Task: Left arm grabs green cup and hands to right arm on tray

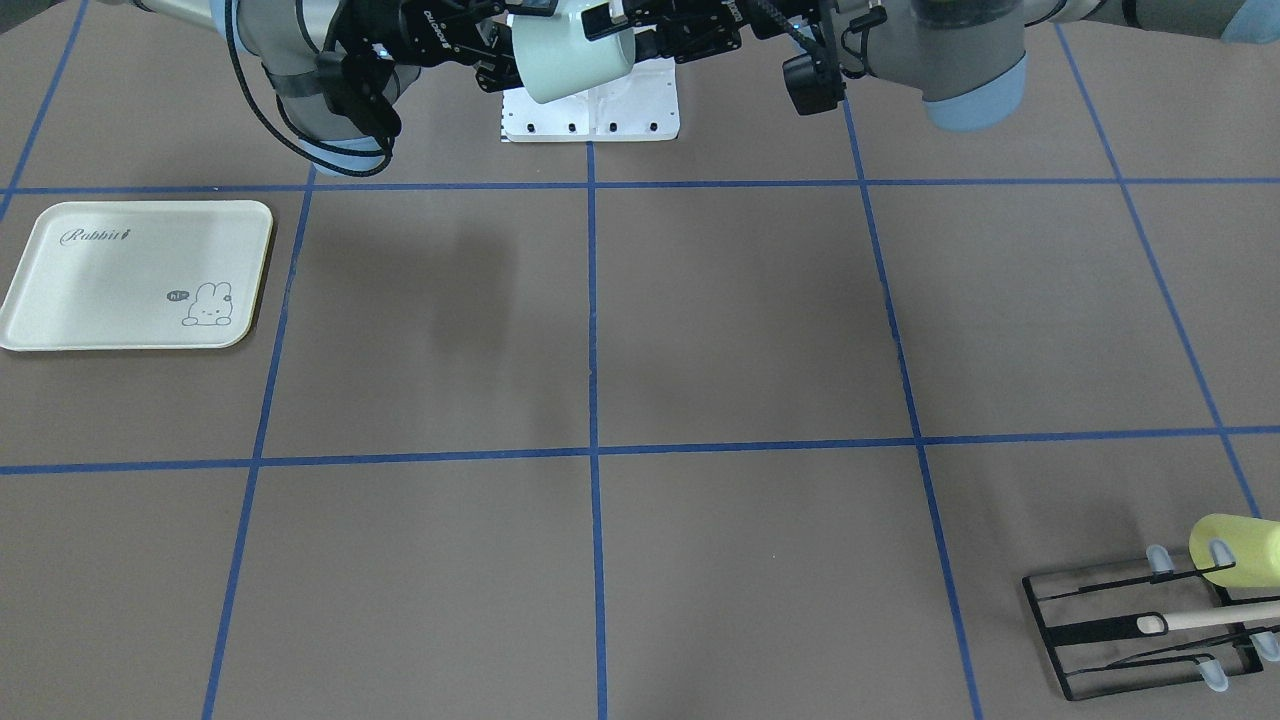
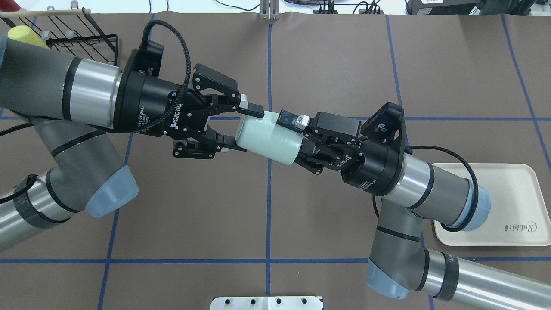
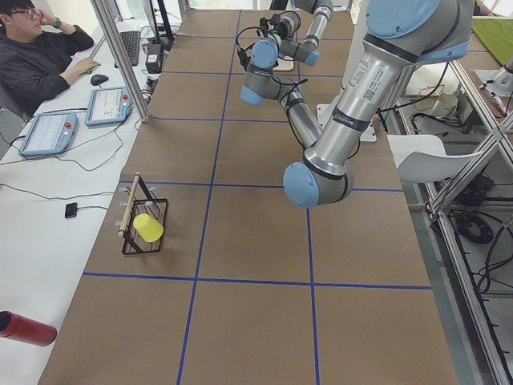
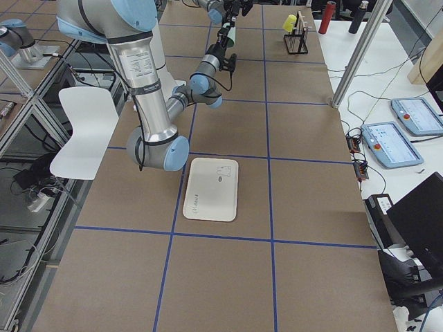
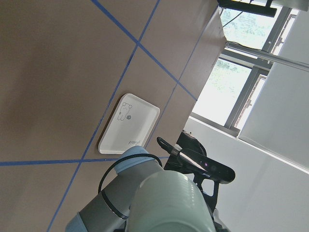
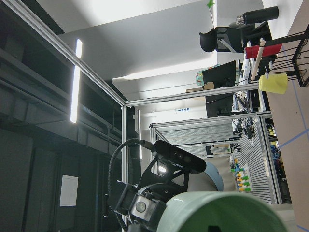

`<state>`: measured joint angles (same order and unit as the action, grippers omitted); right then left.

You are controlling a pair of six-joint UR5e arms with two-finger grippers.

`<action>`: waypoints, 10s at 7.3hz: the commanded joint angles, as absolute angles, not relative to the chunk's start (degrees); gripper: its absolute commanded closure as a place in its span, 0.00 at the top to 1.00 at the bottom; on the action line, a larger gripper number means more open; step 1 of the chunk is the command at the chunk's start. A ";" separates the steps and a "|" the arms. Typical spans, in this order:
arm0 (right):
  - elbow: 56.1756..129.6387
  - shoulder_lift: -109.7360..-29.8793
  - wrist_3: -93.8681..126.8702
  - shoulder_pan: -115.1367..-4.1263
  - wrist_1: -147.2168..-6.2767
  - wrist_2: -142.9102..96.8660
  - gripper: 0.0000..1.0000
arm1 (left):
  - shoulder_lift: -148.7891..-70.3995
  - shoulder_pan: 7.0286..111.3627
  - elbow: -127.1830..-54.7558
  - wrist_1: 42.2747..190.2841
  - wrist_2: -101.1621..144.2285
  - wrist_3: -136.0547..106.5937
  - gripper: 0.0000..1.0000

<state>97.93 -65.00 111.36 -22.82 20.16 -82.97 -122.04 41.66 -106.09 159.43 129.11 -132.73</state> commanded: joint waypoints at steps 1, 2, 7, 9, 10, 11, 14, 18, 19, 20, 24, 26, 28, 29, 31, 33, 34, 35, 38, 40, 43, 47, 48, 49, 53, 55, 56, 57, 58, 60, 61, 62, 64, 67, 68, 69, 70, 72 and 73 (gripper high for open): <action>97.91 -65.13 111.36 -22.76 20.30 -83.06 0.55 | -122.08 41.66 -106.08 159.43 129.11 -132.71 0.00; 98.00 -65.21 111.36 -22.76 20.39 -82.97 0.51 | -122.08 41.66 -106.08 159.43 129.20 -132.71 0.00; 98.09 -65.21 111.36 -22.68 20.39 -83.06 0.37 | -122.08 41.66 -106.08 159.52 129.20 -132.28 0.00; 98.09 -65.30 111.36 -22.68 20.39 -83.06 0.36 | -121.99 41.66 -106.08 159.52 129.20 -132.28 0.00; 98.09 -65.30 111.36 -22.68 20.39 -83.06 0.35 | -121.99 41.66 -106.08 159.43 129.20 -132.28 0.00; 98.17 -65.22 111.36 -22.68 20.39 -83.06 0.34 | -121.99 41.66 -106.08 159.52 129.20 -132.19 0.01; 98.17 -65.21 111.36 -22.68 20.65 -83.06 0.30 | -122.34 41.75 -106.17 159.52 129.11 -132.19 1.00; 98.17 -65.65 111.62 -22.15 21.09 -82.88 0.00 | -123.13 42.10 -106.17 159.52 129.11 -132.10 1.00; 98.17 -65.65 111.80 -22.06 21.18 -82.88 0.00 | -123.13 42.27 -106.17 159.52 129.11 -132.10 1.00; 98.26 -65.92 111.80 -22.15 21.53 -82.88 0.00 | -123.13 42.45 -106.17 159.52 129.11 -132.10 1.00; 98.52 -67.84 112.06 -22.59 23.64 -82.88 0.00 | -122.61 45.26 -106.00 159.26 129.46 -131.31 1.00; 98.35 -70.74 111.89 -25.38 22.60 -83.49 0.00 | -121.39 47.01 -106.00 158.91 129.90 -130.18 1.00; 98.26 -71.54 111.88 -31.34 13.33 -90.73 0.00 | -117.80 50.86 -105.30 157.42 135.84 -119.07 1.00; 98.35 -71.46 111.80 -35.21 8.49 -96.71 0.00 | -115.69 53.32 -105.21 154.98 138.75 -112.48 1.00; 97.04 -71.28 111.27 -45.38 -0.74 -111.10 0.00 | -113.57 56.84 -104.94 145.43 139.22 -99.30 1.00; 97.21 -70.66 103.50 -52.18 -12.33 -122.65 0.00 | -109.80 60.97 -105.21 138.10 139.22 -84.19 1.00; 97.38 -70.66 99.18 -54.64 -18.92 -125.74 0.00 | -107.25 64.30 -105.47 135.21 139.13 -75.93 1.00; 97.99 -70.75 94.36 -58.24 -26.03 -129.08 0.00 | -104.96 67.64 -105.56 132.48 138.78 -67.76 1.00; 98.44 -74.95 77.04 -65.65 -36.63 -134.47 0.00 | -98.20 73.55 -105.38 121.94 132.22 -37.82 1.00; 98.35 -80.75 66.05 -66.35 -37.70 -134.38 0.00 | -94.76 76.98 -105.21 112.45 128.24 -17.50 1.00; 98.44 -83.22 49.01 -67.23 -49.45 -134.30 0.00 | -90.55 80.94 -104.68 96.28 128.58 0.75 1.00; 104.37 -88.31 36.93 -67.85 -64.38 -133.34 0.00 | -86.59 89.79 -102.05 85.52 130.94 9.76 1.00; 109.29 -91.20 36.31 -67.33 -68.25 -132.72 0.00 | -85.09 92.26 -101.08 85.78 134.00 9.76 1.00; 112.90 -95.23 36.30 -64.97 -68.90 -129.23 0.00 | -84.73 93.07 -101.07 86.04 134.47 9.76 1.00; 115.13 -103.43 36.65 -53.82 -68.82 -116.13 0.00 | -83.59 93.08 -101.34 86.04 134.56 9.14 1.00; 115.49 -105.28 37.18 -50.03 -68.21 -114.96 0.00 | -83.58 93.08 -101.51 86.04 134.56 9.05 1.00; 115.49 -105.29 37.70 -48.27 -67.94 -114.53 0.00 | -83.67 93.08 -101.60 86.04 134.47 9.05 1.00; 115.49 -105.29 37.88 -47.38 -67.85 -114.09 0.00 | -83.67 93.08 -101.60 86.04 134.47 8.97 1.00; 115.49 -105.38 37.88 -46.50 -67.85 -113.39 0.00 | -83.76 92.99 -101.51 86.04 134.47 8.96 1.00; 115.40 -105.38 37.88 -45.36 -67.85 -112.68 0.31 | -83.76 92.99 -101.43 86.13 134.47 8.96 1.00; 115.40 -105.38 37.97 -45.26 -67.85 -112.68 0.54 | -83.85 92.99 -101.16 86.22 134.47 8.96 1.00; 115.40 -105.29 37.97 -45.09 -67.85 -112.41 0.73 | -83.85 92.99 -101.16 86.22 134.47 8.96 1.00; 115.75 -105.12 37.97 -45.26 -67.85 -112.06 0.99 | -83.85 92.99 -100.99 86.22 134.47 8.96 1.00; 118.56 -104.59 37.10 -51.91 -68.37 -113.19 0.99 | -83.85 92.99 -100.99 86.31 134.56 9.05 1.00; 117.96 -104.59 35.26 -53.25 -68.73 -114.51 0.99 | -83.85 92.99 -100.90 86.40 134.56 9.14 1.00; 117.43 -103.98 29.50 -56.66 -71.34 -117.39 0.99 | -83.85 92.99 -100.99 86.31 134.47 9.05 1.00; 117.42 -99.80 22.66 -61.74 -78.76 -120.03 0.99 | -83.85 92.90 -100.99 86.40 134.47 9.05 1.00; 116.03 -97.13 7.63 -70.35 -89.96 -121.90 0.99 | -83.85 92.90 -100.55 86.40 134.38 9.23 1.00; 112.01 -95.38 1.38 -76.06 -93.13 -125.21 0.99 | -83.93 92.90 -100.29 86.40 134.30 9.05 1.00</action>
